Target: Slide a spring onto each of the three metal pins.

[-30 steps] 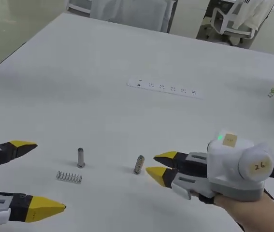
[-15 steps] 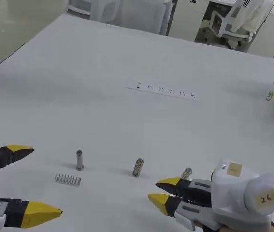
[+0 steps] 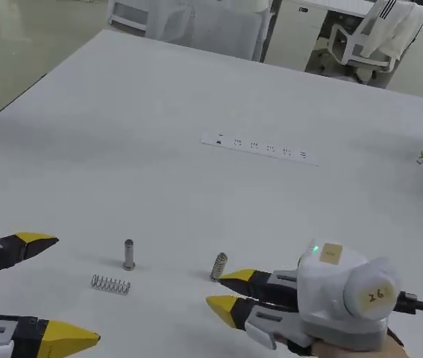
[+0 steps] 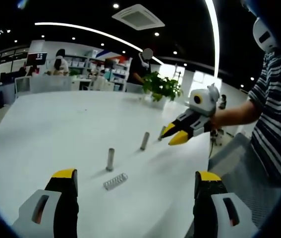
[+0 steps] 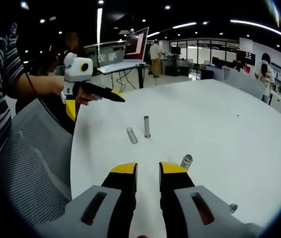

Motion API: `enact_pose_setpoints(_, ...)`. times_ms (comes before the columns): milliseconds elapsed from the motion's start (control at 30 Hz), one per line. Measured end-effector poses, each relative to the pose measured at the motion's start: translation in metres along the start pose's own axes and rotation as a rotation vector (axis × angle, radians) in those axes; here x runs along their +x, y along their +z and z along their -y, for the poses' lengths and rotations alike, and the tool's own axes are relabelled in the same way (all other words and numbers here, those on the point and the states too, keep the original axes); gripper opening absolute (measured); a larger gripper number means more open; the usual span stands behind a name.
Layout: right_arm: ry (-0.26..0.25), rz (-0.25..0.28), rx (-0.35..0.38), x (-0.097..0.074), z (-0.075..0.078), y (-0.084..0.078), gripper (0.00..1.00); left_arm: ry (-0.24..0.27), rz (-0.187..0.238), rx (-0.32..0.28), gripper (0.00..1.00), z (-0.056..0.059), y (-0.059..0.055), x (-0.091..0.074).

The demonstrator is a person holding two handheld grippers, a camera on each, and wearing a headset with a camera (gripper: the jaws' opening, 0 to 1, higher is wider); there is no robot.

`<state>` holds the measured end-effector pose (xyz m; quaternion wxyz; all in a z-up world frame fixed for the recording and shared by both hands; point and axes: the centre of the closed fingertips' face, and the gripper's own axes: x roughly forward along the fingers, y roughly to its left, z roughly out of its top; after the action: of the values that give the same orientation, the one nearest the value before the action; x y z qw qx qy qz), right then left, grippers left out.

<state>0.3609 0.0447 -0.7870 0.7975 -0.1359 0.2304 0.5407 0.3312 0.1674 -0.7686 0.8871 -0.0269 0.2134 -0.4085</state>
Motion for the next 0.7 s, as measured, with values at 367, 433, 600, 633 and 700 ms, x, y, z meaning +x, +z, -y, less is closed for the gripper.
enact_pose_setpoints(367, 0.071, 0.049, -0.049, 0.035, -0.016, 0.035, 0.15, 0.007, -0.001, -0.002, 0.95, -0.001, 0.000, -0.003)
enact_pose_setpoints(433, 0.077, 0.050, -0.061, 0.041, -0.017, 0.040, 0.15, 0.007, -0.006, -0.001, 0.95, -0.001, -0.001, -0.003)
enact_pose_setpoints(600, 0.092, 0.058, -0.077, 0.053, -0.021, 0.050, 0.15, 0.010, -0.005, -0.004, 0.95, -0.001, -0.001, -0.004)
enact_pose_setpoints(633, 0.096, 0.058, -0.081, 0.055, -0.022, 0.051, 0.15, 0.010, -0.007, -0.003, 0.95, -0.002, -0.001, -0.004)
enact_pose_setpoints(700, 0.107, 0.053, -0.089, 0.060, -0.026, 0.051, 0.15, 0.010, -0.007, -0.002, 0.95, -0.001, -0.001, -0.005)
